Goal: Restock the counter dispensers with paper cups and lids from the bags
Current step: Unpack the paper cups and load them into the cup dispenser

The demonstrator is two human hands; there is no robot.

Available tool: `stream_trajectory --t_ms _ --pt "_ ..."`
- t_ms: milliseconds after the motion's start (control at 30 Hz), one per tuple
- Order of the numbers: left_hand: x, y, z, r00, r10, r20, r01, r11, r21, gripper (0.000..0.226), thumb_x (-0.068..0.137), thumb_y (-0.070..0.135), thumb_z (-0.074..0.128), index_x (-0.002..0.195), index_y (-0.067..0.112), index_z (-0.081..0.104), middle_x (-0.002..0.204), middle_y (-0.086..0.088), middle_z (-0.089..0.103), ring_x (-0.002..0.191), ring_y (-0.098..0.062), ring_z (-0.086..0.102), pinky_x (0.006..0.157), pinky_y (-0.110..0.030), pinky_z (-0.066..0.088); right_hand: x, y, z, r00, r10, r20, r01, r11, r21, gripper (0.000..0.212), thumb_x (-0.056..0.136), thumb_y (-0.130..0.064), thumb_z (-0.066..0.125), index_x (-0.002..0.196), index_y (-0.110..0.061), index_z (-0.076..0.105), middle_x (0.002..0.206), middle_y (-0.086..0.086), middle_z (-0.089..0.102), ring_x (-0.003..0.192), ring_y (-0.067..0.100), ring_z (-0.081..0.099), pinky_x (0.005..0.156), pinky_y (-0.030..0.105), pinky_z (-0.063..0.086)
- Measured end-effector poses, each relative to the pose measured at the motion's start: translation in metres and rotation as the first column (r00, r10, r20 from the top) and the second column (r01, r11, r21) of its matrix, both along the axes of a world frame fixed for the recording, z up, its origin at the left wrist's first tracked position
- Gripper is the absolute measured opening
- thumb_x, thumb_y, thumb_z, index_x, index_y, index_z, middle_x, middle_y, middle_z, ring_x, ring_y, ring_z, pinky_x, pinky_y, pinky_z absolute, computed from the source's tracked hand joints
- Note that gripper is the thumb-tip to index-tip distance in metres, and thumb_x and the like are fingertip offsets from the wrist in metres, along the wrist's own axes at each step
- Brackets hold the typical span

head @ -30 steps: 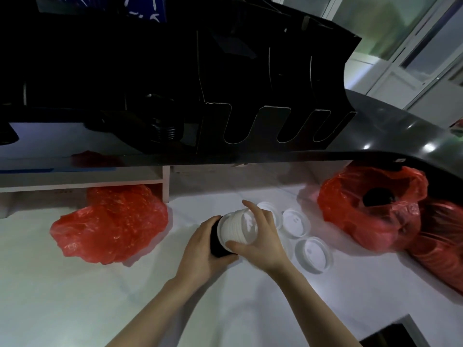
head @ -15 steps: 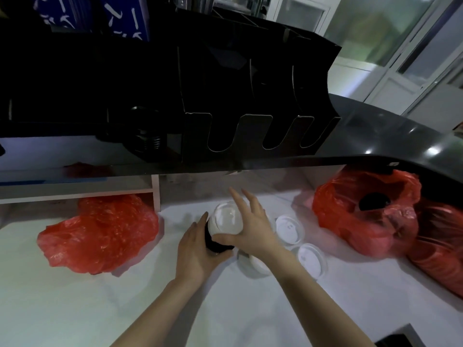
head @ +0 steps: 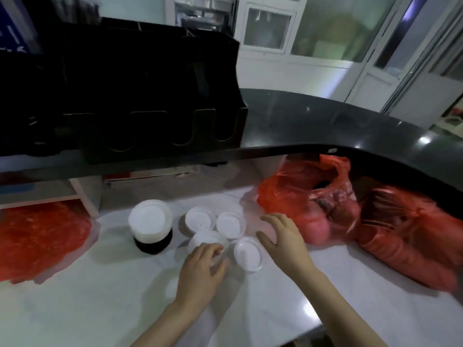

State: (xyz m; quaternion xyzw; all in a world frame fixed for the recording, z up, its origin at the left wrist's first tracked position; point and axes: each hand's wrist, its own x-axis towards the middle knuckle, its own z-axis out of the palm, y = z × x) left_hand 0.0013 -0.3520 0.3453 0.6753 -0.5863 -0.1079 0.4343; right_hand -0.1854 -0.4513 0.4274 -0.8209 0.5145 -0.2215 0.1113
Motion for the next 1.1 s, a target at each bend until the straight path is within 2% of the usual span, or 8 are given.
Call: stream_trajectory --t_ms 200,400,467,567,633,733,900,1100 --pt "-0.077 -0.073 0.052 0.984 0.019 0.175 -0.012 0.999 -0.037 0.031 0.078 0.035 0.049 0.098 0.019 0.067 0.095 0.002 0.065 0.086 -0.021 0.060 0.078 -0.033 0.047 -0.083 -0.053 0.037 0.997 -0.037 -0.071 0.027 0.989 -0.143 0.046 0.079 -0.021 0.070 0.122 -0.010 0.060 0.119 0.009 0.058 0.110 0.032 0.053 0.096 0.038 0.042" --pt "-0.120 -0.138 0.074 0.983 -0.128 0.129 0.135 0.990 -0.048 0.032 0.088 0.028 0.051 0.115 0.018 0.065 0.114 0.005 0.062 0.107 -0.013 0.054 0.095 -0.027 0.042 -0.099 -0.089 0.048 0.962 0.081 -0.260 -0.155 0.948 -0.279 0.050 0.086 -0.028 0.047 0.135 -0.015 0.053 0.136 0.005 0.055 0.131 0.026 0.045 0.113 0.042 0.028" --pt "-0.128 -0.170 0.073 0.973 -0.166 0.163 0.170 0.985 -0.012 0.037 0.091 0.027 0.045 0.120 0.016 0.065 0.120 0.003 0.063 0.112 -0.016 0.054 0.102 -0.028 0.038 -0.107 -0.105 0.041 0.928 0.080 -0.365 -0.183 0.948 -0.260 0.048 0.091 -0.037 0.038 0.132 -0.020 0.056 0.121 0.000 0.066 0.126 0.024 0.052 0.114 0.045 0.031" --pt "-0.136 -0.212 0.063 0.953 -0.235 0.191 0.237 0.971 0.011 0.038 0.092 0.029 0.039 0.108 0.017 0.070 0.109 0.003 0.068 0.104 -0.020 0.059 0.097 -0.036 0.045 -0.128 -0.125 0.037 0.901 -0.015 -0.433 -0.080 0.976 -0.202 0.041 0.095 -0.042 0.030 0.097 -0.021 0.066 0.070 -0.002 0.068 0.081 0.025 0.066 0.086 0.039 0.053" --pt "-0.140 -0.232 0.056 0.938 -0.283 0.202 0.280 0.959 0.043 0.037 0.088 0.031 0.039 0.104 0.020 0.070 0.103 0.005 0.069 0.102 -0.020 0.061 0.093 -0.036 0.046 -0.146 -0.131 0.039 0.897 -0.131 -0.423 0.073 0.986 -0.150 0.038 0.096 -0.043 0.029 0.084 -0.021 0.058 0.063 0.000 0.063 0.063 0.027 0.063 0.055 0.034 0.046" --pt "-0.149 -0.248 0.044 0.873 -0.418 0.251 0.383 0.907 0.175 0.045 0.079 0.032 0.053 0.122 0.025 0.062 0.119 0.005 0.062 0.116 -0.020 0.054 0.100 -0.032 0.038 -0.176 -0.133 0.040 0.859 -0.238 -0.454 0.240 0.969 -0.054 0.028 0.092 -0.042 0.046 0.116 -0.030 0.052 0.099 -0.005 0.067 0.084 0.024 0.067 0.062 0.035 0.051" --pt "-0.158 -0.262 0.034 0.766 -0.642 -0.019 0.595 0.699 0.397 0.104 0.061 0.046 0.075 0.151 0.037 0.023 0.150 0.012 0.029 0.138 -0.008 0.031 0.113 -0.025 0.030 -0.219 -0.151 0.033 0.831 -0.213 -0.513 0.395 0.876 0.277 0.099 0.072 -0.034 0.071 0.151 -0.030 0.011 0.149 -0.005 0.027 0.119 0.026 0.054 0.087 0.037 0.051" --pt "-0.163 -0.251 0.026 0.626 -0.776 -0.075 0.695 0.511 0.506 0.112 0.061 0.044 0.079 0.151 0.042 0.013 0.153 0.019 0.018 0.141 -0.004 0.017 0.114 -0.019 0.019 -0.229 -0.169 0.013 0.937 -0.192 -0.291 0.307 0.852 0.425 0.105 0.065 -0.039 0.080 0.150 -0.018 0.022 0.151 -0.002 0.026 0.135 0.018 0.035 0.108 0.028 0.036"
